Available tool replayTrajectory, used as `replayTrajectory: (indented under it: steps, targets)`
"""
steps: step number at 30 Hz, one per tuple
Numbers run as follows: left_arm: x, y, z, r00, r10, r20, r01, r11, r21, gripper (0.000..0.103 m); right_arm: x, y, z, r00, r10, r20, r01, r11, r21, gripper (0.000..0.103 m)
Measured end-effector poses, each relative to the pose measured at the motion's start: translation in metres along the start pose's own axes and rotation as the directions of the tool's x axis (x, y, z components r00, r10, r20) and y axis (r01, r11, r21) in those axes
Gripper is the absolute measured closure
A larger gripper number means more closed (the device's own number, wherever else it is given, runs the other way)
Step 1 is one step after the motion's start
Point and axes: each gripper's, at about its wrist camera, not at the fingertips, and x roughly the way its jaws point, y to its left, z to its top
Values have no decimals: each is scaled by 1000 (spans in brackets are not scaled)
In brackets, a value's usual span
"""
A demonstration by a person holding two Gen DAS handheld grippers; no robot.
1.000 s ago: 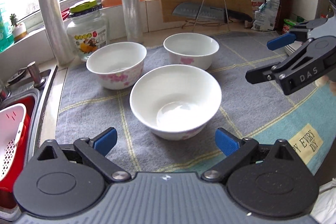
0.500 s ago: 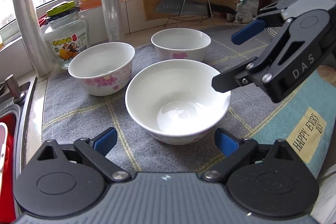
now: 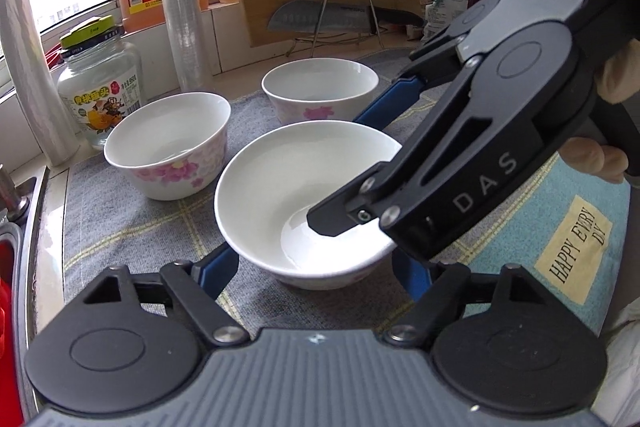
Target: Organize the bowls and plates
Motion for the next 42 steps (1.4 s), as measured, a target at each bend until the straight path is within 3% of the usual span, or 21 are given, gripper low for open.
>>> replayTrajectory:
  steps: [16, 23, 32, 42]
  targets:
    - [-1, 0, 3, 1000, 2, -14, -1, 999, 33, 20, 6, -3, 3, 999, 33, -17, -33, 999, 19, 31]
    - [-7, -3, 10, 999, -6, -37, 7, 999, 31, 20, -2, 0, 0, 1000, 27, -8, -27, 1000, 8, 32]
    - [-13, -24, 26, 997, -27, -72, 33, 996, 88, 20, -25, -8, -16, 999, 29, 29, -31, 997, 74, 32]
    - [1, -60, 48, 993, -93, -71, 103, 985, 141, 20, -55, -34, -46, 998, -42, 39, 37, 991, 127, 31]
